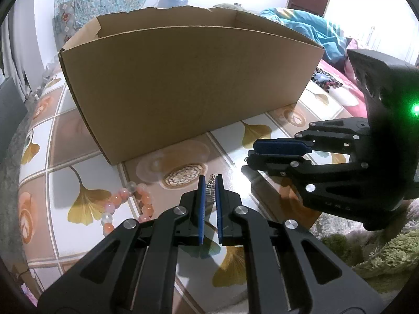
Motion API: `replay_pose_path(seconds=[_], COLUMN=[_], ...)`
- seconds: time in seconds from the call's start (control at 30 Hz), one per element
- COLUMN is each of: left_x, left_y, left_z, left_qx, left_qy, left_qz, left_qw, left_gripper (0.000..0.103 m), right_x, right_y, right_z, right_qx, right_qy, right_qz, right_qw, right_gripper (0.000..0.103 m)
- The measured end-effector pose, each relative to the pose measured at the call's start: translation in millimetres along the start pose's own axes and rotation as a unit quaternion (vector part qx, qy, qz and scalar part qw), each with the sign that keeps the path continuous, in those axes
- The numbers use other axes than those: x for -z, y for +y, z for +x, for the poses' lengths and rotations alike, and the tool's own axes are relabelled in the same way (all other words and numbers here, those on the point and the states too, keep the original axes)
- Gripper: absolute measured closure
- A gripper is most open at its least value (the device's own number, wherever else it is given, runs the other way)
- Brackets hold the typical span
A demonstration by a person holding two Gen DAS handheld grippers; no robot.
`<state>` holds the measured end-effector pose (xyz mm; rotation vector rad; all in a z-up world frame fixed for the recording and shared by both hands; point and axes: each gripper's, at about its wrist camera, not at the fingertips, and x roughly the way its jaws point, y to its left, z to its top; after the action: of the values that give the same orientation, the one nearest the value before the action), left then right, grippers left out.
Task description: Organize jewelry
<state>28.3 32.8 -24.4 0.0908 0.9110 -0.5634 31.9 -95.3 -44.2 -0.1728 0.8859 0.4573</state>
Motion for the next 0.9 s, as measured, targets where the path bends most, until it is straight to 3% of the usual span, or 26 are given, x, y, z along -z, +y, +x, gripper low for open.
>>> replay_pose_path(seconds=[0.13, 0.33, 0.77, 0.9], left_x=[-0.2, -0.7, -1.0, 0.4], left_y=[-0.4, -1.8, -10.5, -12.9], left_z=[3.0, 1.6, -17.6, -19.2], left_qx=[0.002, 0.001, -0.015, -0.014], left_qy=[0.003, -0.002, -0.020, -0.020], left_qz=[0.001, 0.002, 0.016, 0.019], left_qw=[1.0000, 1.0000, 0.9995, 0.9995], left_gripper=[0.097, 0.097, 0.097, 0.097], right_x=[0.0, 1.9, 7.7, 4.4], right_y=[1.7, -0.5, 1.5, 1.2], right_z=[0.9, -2.7, -33.1, -28.6], right_qx=[-0.004, -0.020, -0.037, -0.035], right_qy=[0.003, -0.001, -0.041, -0.033], right_qz=[-0.007, -0.003, 0.001, 0.002], right_qw=[1.000, 1.000, 0.998, 0.999], right_gripper=[0.097, 0.101, 0.101, 0.098])
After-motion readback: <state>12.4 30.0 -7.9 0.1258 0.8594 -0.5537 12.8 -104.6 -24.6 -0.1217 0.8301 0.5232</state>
